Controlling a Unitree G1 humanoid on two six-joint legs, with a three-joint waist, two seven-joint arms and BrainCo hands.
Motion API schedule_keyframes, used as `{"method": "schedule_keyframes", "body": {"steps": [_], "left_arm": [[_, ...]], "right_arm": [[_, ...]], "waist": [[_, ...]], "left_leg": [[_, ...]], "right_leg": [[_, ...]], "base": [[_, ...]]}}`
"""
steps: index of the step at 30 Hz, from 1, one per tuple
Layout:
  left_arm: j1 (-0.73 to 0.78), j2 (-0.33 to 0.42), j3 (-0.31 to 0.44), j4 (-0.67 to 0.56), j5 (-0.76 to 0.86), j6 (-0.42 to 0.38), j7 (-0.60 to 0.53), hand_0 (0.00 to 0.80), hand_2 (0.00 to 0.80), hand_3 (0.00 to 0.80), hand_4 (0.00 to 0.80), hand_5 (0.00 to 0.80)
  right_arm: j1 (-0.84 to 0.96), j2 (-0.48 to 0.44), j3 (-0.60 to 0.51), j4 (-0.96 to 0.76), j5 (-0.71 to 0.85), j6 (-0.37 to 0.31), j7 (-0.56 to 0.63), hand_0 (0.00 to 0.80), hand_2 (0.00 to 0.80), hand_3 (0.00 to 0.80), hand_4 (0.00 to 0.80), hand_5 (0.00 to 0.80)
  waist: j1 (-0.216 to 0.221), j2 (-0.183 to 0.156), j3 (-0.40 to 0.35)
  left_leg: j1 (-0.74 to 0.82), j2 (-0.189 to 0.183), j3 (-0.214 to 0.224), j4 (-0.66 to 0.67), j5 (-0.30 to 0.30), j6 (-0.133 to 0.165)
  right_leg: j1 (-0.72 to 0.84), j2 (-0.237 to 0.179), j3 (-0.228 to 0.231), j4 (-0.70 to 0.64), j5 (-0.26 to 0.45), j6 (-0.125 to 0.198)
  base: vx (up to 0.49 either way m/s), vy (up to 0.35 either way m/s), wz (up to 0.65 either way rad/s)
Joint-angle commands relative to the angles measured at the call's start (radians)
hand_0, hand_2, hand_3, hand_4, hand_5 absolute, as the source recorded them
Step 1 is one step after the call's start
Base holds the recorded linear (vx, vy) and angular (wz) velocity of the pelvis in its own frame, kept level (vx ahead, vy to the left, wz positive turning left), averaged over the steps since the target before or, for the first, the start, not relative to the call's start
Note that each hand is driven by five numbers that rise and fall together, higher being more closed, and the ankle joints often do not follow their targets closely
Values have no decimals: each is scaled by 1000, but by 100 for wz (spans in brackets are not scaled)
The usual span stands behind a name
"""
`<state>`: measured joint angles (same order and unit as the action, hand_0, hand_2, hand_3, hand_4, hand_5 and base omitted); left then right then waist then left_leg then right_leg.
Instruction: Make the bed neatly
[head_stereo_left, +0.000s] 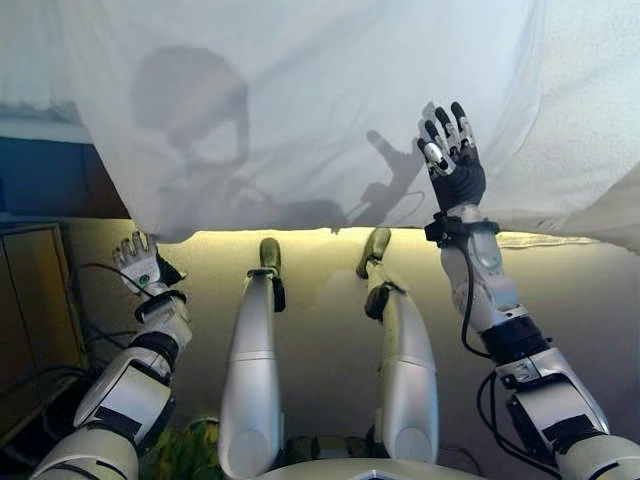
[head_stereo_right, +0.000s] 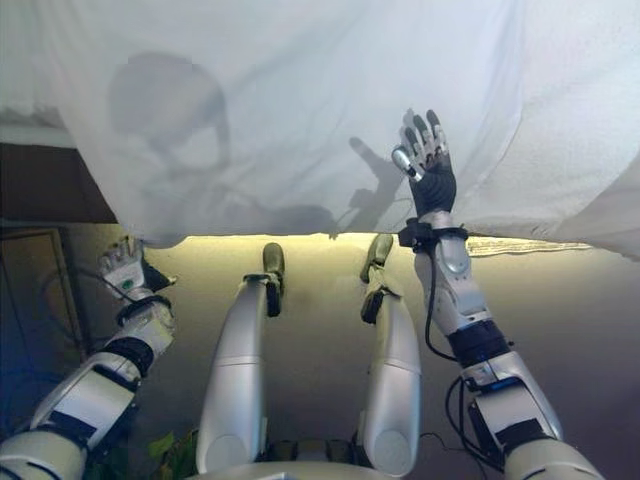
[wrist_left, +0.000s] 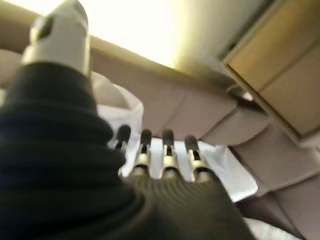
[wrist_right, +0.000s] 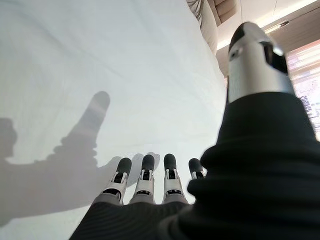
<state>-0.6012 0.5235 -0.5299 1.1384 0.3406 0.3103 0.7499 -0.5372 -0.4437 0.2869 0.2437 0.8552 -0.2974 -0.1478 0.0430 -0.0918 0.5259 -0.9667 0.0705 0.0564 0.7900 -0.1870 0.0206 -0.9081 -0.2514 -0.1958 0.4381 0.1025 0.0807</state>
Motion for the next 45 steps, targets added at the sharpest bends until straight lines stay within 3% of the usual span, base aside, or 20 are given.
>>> {"method": "schedule_keyframes", "body": {"steps": [1,13,18,26,31,35,39,45], "left_arm": [[37,3,19,22,11,10,11,0,0,0,0,0],[154,17,167,-8,-176,-216,149,0,0,0,0,0],[258,20,261,-47,-204,-327,158,0,0,0,0,0],[390,-6,337,-144,-184,-462,155,0,0,0,0,0],[483,-46,368,-260,-169,-655,-11,0,0,0,0,0],[530,-102,349,-348,-408,-743,-293,0,0,0,0,0],[552,-168,360,-371,-692,-737,-581,0,0,0,0,0],[582,-225,387,-441,-937,-645,-783,0,0,0,0,0]], "right_arm": [[7,-76,-28,-137,24,-35,5,0,0,0,0,0],[167,21,-65,-160,2,-94,32,0,0,0,0,0],[290,56,-93,-106,26,-104,92,0,0,0,0,0],[419,84,-117,-20,48,-98,146,0,0,0,0,0],[500,122,-150,33,8,-93,158,0,0,0,0,0],[531,123,-160,89,-58,-69,197,0,0,0,0,0],[541,129,-138,153,-170,-44,249,0,0,0,0,0],[552,166,-123,232,-91,-12,307,0,0,0,0,0]], "waist": [[8,43,-6],[32,37,-6],[46,40,-82],[64,46,-182],[72,51,-251],[75,60,-310],[83,65,-353],[100,73,-410]], "left_leg": [[62,-16,-59,-234,170,-39],[325,-21,-28,-333,151,-34],[480,-34,-18,-446,189,-31],[652,-40,-15,-596,222,-51],[753,-38,-12,-688,249,-65],[820,-38,-3,-752,270,-71],[862,-33,10,-788,282,-75],[919,-33,16,-802,273,-71]], "right_leg": [[-12,-33,49,101,46,112],[231,-63,-14,23,34,102],[367,-73,-43,-69,58,94],[560,-38,-78,-213,21,95],[683,-2,-98,-303,18,95],[770,18,-112,-377,26,98],[824,30,-122,-413,30,94],[883,34,-126,-434,28,89]], "base": [[6,-67,6],[57,-126,3],[89,-132,8],[74,-112,6],[89,-101,5],[81,-69,3],[87,-83,4],[99,-52,4]]}}
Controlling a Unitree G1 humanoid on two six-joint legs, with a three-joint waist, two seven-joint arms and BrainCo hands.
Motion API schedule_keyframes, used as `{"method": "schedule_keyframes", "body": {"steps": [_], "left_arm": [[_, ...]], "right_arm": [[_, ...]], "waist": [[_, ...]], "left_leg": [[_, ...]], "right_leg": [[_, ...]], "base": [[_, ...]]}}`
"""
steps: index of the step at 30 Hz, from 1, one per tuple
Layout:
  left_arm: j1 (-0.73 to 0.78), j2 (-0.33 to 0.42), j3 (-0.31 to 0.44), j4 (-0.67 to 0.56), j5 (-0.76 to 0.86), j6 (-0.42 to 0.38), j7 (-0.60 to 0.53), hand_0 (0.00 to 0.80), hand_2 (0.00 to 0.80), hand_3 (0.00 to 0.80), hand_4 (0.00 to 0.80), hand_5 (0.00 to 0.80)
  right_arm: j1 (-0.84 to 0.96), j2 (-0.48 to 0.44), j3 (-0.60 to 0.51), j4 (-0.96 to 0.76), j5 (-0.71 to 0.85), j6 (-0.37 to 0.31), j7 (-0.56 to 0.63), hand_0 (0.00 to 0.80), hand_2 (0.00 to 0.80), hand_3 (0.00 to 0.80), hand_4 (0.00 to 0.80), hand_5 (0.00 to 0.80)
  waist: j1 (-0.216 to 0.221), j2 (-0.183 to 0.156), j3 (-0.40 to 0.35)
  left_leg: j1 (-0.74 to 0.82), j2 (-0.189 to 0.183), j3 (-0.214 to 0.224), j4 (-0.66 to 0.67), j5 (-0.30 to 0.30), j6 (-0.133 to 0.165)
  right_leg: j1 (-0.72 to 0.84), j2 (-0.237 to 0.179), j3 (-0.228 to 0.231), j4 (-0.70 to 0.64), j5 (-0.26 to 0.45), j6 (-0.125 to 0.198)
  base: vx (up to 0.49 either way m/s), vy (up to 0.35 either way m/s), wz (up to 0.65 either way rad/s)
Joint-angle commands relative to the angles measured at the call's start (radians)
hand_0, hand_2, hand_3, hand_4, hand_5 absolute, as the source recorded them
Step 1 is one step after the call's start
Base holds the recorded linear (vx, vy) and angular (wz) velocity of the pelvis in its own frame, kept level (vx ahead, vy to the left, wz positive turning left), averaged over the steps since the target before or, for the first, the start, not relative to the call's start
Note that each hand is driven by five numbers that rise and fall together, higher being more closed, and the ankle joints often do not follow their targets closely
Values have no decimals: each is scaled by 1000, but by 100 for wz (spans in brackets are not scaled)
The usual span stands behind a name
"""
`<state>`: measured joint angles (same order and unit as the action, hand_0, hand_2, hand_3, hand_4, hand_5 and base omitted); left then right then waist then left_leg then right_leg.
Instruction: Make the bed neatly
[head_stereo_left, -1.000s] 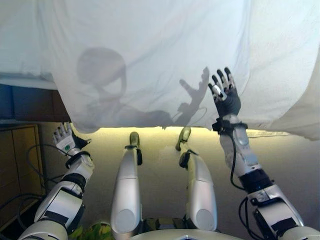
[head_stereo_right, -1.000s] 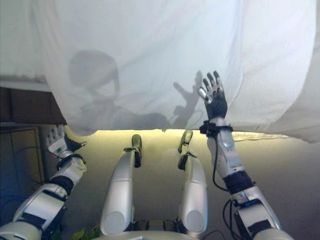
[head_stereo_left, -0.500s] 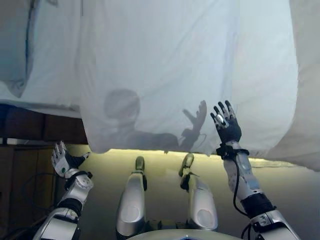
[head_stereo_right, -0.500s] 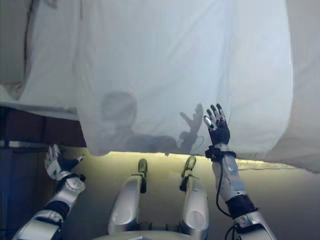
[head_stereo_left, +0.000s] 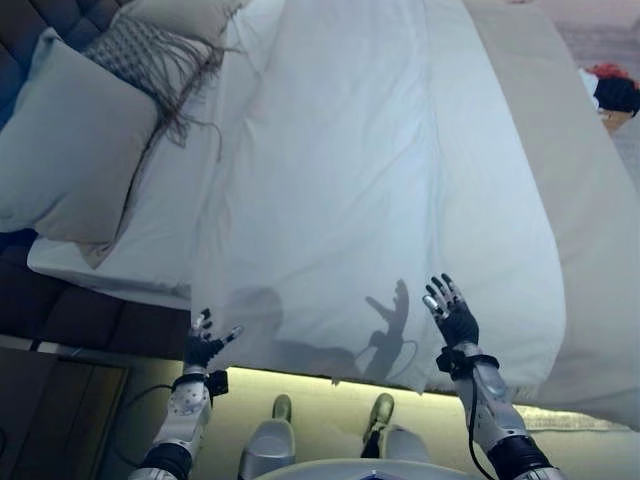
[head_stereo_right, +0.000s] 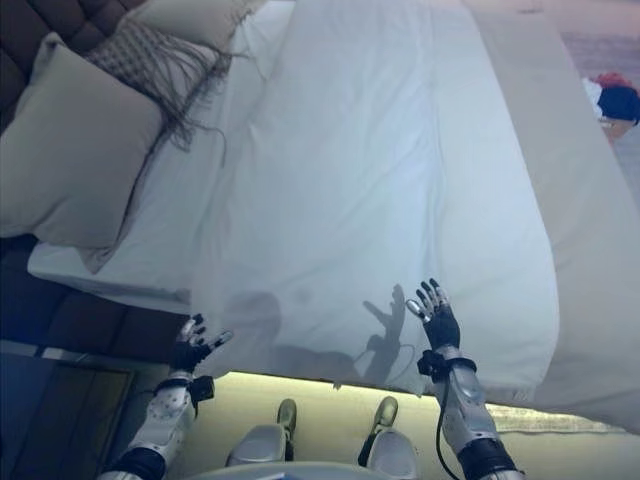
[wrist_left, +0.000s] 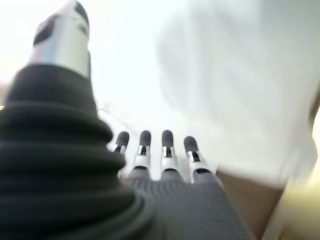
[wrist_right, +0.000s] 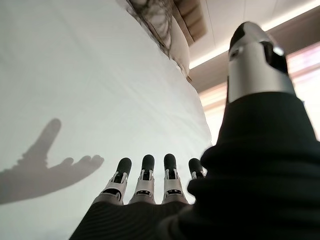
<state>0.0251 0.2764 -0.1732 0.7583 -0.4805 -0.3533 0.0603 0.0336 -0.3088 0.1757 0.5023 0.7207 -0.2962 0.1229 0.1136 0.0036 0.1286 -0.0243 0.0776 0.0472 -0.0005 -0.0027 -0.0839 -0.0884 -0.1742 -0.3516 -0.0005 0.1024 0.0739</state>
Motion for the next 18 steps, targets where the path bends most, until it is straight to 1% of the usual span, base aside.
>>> {"method": "schedule_keyframes", "body": {"steps": [1,4,8,14,18], "left_arm": [[-41,19,31,-70,-121,26,-101,0,0,0,0,0],[-41,20,18,-107,-113,53,-114,0,0,0,0,0],[-36,21,1,-160,-109,84,-142,0,0,0,0,0],[-27,20,2,-185,-101,127,-134,0,0,0,0,0],[-9,22,10,-191,-81,134,-127,0,0,0,0,0]], "right_arm": [[-19,38,-11,-20,60,-10,31,0,0,0,0,0],[-21,65,-10,8,90,6,14,0,0,0,0,0],[-21,85,15,42,46,49,-23,0,0,0,0,0],[-23,105,50,74,10,50,-76,0,0,0,0,0],[-14,98,48,94,-8,58,-105,0,0,0,0,0]], "waist": [[31,-20,-16],[33,-14,-25],[42,-7,-31],[61,-11,-29],[61,-12,-34]], "left_leg": [[-17,-40,26,-12,87,35],[10,-41,30,-13,78,40],[36,-43,29,-8,65,47],[55,-45,26,-3,56,51],[64,-44,29,-6,54,52]], "right_leg": [[69,-42,31,3,28,95],[93,-38,33,-1,23,90],[122,-39,34,-5,18,85],[151,-41,26,-19,18,83],[155,-40,32,-18,16,83]], "base": [[68,-24,4],[64,-19,8],[55,-7,8],[18,-21,8],[4,-1,4]]}}
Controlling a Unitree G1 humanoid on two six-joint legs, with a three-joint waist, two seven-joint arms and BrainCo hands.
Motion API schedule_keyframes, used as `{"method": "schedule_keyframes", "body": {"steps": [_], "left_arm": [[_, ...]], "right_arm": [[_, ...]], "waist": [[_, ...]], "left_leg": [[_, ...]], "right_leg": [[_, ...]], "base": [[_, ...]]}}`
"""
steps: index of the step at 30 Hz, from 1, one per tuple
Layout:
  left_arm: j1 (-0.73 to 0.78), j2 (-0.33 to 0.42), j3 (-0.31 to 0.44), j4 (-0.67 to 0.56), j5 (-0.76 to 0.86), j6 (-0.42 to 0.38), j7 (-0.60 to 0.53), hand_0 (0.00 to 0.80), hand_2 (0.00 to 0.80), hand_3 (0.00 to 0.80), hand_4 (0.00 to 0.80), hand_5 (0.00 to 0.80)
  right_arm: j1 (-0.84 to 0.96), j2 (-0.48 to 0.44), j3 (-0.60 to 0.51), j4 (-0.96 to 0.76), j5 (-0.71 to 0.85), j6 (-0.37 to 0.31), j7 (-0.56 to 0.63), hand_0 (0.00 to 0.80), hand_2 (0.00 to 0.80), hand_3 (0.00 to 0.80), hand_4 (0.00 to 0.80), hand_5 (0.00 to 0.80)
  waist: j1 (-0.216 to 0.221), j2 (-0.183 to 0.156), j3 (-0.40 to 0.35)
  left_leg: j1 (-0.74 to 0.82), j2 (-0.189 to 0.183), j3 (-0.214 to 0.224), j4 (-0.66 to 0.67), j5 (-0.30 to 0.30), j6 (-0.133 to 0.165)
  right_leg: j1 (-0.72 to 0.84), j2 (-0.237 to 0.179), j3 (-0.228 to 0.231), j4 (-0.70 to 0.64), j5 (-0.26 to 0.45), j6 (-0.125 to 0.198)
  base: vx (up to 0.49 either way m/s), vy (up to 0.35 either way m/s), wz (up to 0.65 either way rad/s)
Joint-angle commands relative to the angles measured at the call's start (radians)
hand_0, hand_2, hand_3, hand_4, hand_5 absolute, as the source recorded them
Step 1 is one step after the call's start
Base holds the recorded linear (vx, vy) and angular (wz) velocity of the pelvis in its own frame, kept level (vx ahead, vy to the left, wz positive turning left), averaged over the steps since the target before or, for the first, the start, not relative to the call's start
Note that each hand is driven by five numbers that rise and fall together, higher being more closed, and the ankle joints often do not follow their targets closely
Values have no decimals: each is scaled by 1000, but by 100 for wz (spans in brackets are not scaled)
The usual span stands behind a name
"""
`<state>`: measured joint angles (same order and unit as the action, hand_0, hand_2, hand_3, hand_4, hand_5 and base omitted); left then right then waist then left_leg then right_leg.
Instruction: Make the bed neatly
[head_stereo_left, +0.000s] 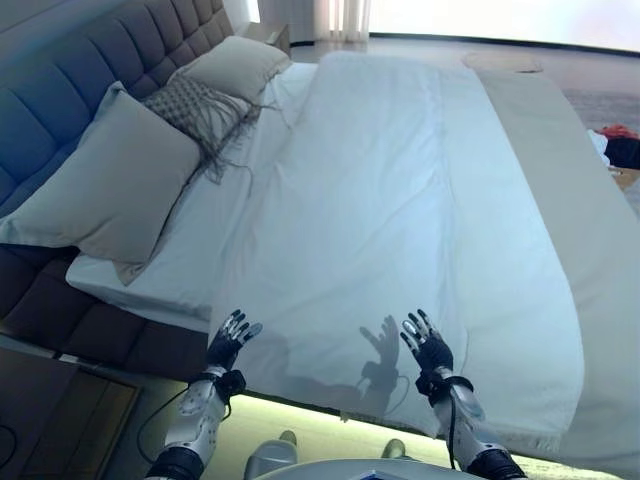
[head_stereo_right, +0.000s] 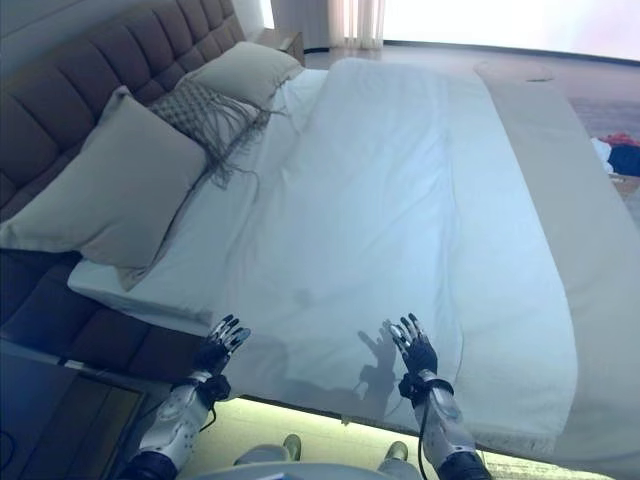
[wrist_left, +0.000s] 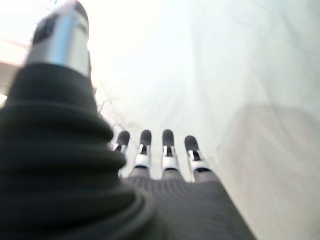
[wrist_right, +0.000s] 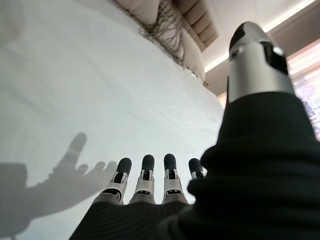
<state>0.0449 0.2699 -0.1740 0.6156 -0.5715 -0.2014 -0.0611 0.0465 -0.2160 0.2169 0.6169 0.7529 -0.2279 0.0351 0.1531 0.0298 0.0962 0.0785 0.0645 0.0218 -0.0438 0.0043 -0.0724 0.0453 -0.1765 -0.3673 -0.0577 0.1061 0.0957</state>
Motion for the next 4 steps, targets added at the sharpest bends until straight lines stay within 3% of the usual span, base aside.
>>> {"method": "schedule_keyframes", "body": {"steps": [1,4], "left_arm": [[-25,31,15,-51,15,-15,-3,0,0,0,0,0],[-16,37,19,-53,24,-20,5,0,0,0,0,0]], "right_arm": [[-23,3,4,-17,-43,-10,-20,0,0,0,0,0],[-12,-4,-2,-1,-35,-17,-26,0,0,0,0,0]], "waist": [[21,-39,-1],[17,-38,-2]], "left_leg": [[-37,-31,56,37,46,41],[-34,-30,62,37,44,42]], "right_leg": [[21,-38,49,39,11,60],[21,-35,54,39,9,58]], "base": [[-5,7,3],[0,0,0]]}}
